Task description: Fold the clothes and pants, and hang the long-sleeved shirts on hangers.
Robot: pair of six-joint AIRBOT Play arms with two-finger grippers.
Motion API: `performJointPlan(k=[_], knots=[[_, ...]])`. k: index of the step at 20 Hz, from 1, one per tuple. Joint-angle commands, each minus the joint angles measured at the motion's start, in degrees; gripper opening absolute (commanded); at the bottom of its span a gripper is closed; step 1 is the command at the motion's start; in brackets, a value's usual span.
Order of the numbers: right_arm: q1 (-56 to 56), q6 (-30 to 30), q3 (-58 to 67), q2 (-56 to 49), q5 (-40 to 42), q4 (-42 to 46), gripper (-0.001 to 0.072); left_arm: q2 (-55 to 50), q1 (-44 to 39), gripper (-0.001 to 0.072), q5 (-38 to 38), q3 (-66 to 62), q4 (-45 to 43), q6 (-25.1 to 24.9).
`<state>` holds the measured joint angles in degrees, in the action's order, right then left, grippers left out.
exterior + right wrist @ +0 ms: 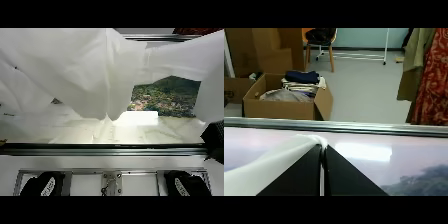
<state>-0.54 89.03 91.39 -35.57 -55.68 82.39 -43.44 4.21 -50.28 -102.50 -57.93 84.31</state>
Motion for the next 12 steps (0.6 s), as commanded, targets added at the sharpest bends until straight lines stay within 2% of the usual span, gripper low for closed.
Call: performJointPlan(k=[1, 3, 5, 8, 9, 10, 11, 12], knots=[[0.0, 5.7, 0.3, -2.4, -7.6, 0.5, 0.0019, 0.4, 0.0, 0.0013, 0.6, 9.6, -2.5, 0.0], [0.0, 5.7, -0.2, -7.3, -15.9, 0.6, 0.0019, -3.6, 0.0, 0.0013, -3.0, 15.9, -2.5, 0.8], [0.0, 5.7, -2.7, -12.6, -19.5, 1.2, 0.0019, -9.4, -1.0, 0.0013, -6.0, 21.7, -2.1, 0.7], [0.0, 5.7, -6.8, -21.7, -15.4, 2.5, 0.0025, -20.5, -3.1, 0.0013, -2.0, 27.2, -2.5, 0.5], [0.1, 5.7, -6.8, -24.9, -13.1, 3.0, 0.0047, -24.3, -3.3, 0.0017, -0.2, 26.9, -2.4, 0.5], [0.4, 5.7, -6.7, -27.8, -10.3, 3.0, 0.0222, -28.3, -3.3, 0.0304, 0.0, 25.3, -2.4, 0.6], [0.7, 5.6, -6.7, -29.8, -8.1, 2.9, 0.0484, -31.6, -3.1, 0.0635, -1.0, 22.8, -2.4, 0.7], [0.9, 5.5, -6.7, -30.9, -6.7, 2.9, 0.0586, -33.9, -2.5, 0.067, -3.1, 20.2, -2.2, 1.9]])
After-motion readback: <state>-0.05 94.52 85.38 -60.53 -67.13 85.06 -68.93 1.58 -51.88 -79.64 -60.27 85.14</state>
